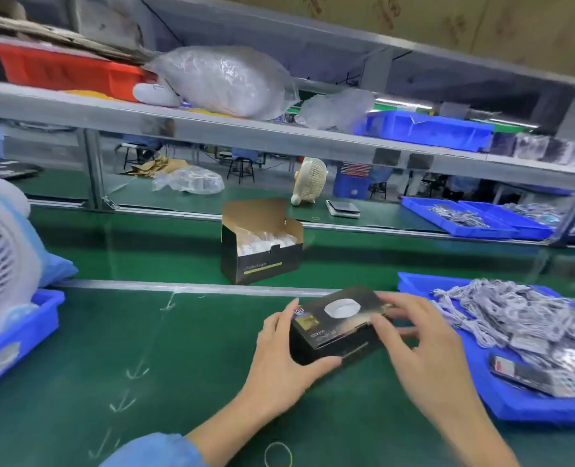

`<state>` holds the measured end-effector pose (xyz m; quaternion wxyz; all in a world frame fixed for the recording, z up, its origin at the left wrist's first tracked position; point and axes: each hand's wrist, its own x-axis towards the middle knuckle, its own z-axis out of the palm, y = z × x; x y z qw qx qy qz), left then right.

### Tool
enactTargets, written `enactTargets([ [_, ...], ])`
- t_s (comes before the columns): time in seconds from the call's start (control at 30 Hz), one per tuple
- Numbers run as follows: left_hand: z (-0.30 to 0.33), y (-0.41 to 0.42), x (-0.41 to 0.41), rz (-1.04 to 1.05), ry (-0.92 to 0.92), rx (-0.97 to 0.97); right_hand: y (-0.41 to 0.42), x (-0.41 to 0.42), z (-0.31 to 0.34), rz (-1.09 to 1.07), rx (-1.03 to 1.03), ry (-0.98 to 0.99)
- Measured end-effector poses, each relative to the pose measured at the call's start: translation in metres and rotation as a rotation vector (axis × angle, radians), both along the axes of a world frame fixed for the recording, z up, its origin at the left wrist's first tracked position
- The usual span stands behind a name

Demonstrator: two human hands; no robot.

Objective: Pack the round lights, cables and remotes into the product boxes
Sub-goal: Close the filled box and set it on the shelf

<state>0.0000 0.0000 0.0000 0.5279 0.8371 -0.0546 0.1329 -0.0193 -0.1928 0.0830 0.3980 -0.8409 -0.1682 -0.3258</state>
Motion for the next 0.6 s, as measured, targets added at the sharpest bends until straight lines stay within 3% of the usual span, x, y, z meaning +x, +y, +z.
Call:
enactTargets([
  [0.13, -0.006, 0.006, 0.021, -0.029, -0.143, 0.070, -0.020, 0.072, -0.015, -0.232, 0.055, 0.372],
  [0.3, 0.002, 0.052, 0.051, -0.203, -0.100, 0.026, -0.008, 0.092, -0.066, -0.047, 0.110, 0.280],
  [0.5, -0.013, 0.056, 0.069, 0.012, -0.176, -0.048, 0.013, 0.127, -0.077, 0.093, -0.008, 0.190],
  [0.6, -0.018, 0.059, 0.081, 0.049, -0.078, -0.164, 0.002, 0.128, -0.085, 0.106, -0.142, 0.214],
])
